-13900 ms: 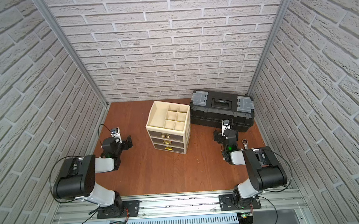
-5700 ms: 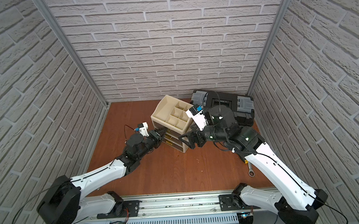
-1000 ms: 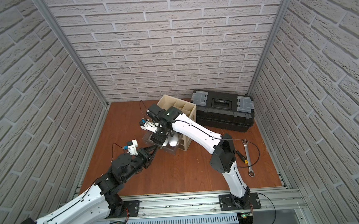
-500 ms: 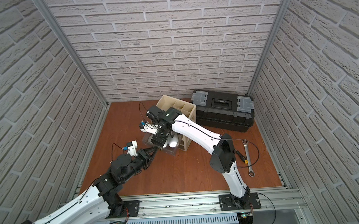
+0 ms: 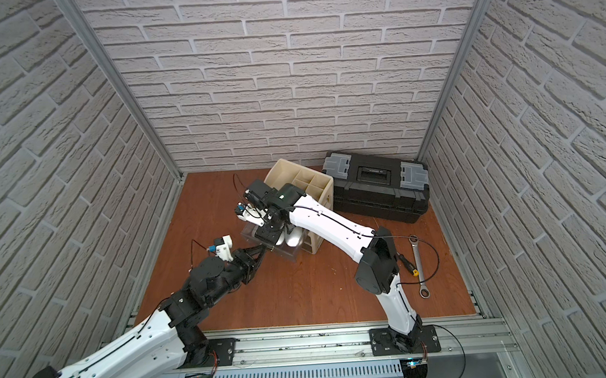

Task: Take the mice out of the drawer
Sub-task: Pick up the mouse from the drawer.

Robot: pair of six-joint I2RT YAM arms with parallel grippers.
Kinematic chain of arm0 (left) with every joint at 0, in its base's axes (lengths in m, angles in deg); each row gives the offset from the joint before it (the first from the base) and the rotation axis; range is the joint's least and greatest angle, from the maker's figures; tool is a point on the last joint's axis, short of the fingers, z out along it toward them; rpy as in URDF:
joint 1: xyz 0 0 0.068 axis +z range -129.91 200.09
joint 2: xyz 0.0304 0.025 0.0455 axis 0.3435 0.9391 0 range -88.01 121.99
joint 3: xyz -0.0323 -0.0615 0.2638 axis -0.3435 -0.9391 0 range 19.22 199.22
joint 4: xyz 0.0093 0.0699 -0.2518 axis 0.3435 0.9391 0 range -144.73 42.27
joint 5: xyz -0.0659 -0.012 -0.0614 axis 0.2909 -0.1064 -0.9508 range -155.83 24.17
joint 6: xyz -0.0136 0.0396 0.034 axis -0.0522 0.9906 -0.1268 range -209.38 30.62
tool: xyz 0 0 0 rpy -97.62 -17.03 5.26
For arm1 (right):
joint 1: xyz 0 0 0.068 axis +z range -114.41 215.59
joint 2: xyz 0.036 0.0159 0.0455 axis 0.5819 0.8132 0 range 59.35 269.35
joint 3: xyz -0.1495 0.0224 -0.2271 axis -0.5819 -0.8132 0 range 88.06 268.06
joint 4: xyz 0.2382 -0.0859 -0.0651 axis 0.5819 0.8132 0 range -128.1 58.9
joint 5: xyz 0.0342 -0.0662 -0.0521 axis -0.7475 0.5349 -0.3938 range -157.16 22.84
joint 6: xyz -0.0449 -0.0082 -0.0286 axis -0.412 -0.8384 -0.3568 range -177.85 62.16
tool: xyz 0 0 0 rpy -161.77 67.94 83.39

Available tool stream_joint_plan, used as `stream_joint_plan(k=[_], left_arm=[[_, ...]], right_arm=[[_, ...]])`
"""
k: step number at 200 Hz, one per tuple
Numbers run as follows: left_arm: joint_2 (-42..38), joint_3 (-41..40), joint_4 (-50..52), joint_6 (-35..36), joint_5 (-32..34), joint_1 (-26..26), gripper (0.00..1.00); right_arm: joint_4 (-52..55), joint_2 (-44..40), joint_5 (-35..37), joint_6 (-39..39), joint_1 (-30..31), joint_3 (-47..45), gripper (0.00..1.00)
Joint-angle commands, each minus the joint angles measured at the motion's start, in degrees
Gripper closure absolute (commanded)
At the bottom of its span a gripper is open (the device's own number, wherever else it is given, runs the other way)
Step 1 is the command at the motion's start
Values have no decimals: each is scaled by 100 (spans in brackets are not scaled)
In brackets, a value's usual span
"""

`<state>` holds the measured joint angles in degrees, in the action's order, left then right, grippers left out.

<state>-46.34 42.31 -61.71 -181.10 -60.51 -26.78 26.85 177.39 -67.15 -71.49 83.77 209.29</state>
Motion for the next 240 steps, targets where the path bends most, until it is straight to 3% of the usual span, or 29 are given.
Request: stream_joint_plan(k=[1, 39, 155, 169, 205, 240], left_arm=[[131, -50, 449, 187, -91, 24, 92], [163, -33, 418, 204, -114, 27, 92], [208, 90, 620, 252, -150, 47, 92], [43, 132, 952, 293, -120, 80, 89], [-599, 161, 1627, 402, -106, 335, 68], [-880, 161, 1986, 477, -145, 447, 66]], right_arm=[[-6, -132, -266, 69, -37, -92, 31], [221, 42, -438, -81, -37, -8, 28], [26, 88, 738, -169, -2, -55, 32], [-51, 44, 850, -132, -11, -52, 33], [-184, -39, 850, -68, -46, -40, 33], [-134, 21, 788, -7, -76, 63, 33]])
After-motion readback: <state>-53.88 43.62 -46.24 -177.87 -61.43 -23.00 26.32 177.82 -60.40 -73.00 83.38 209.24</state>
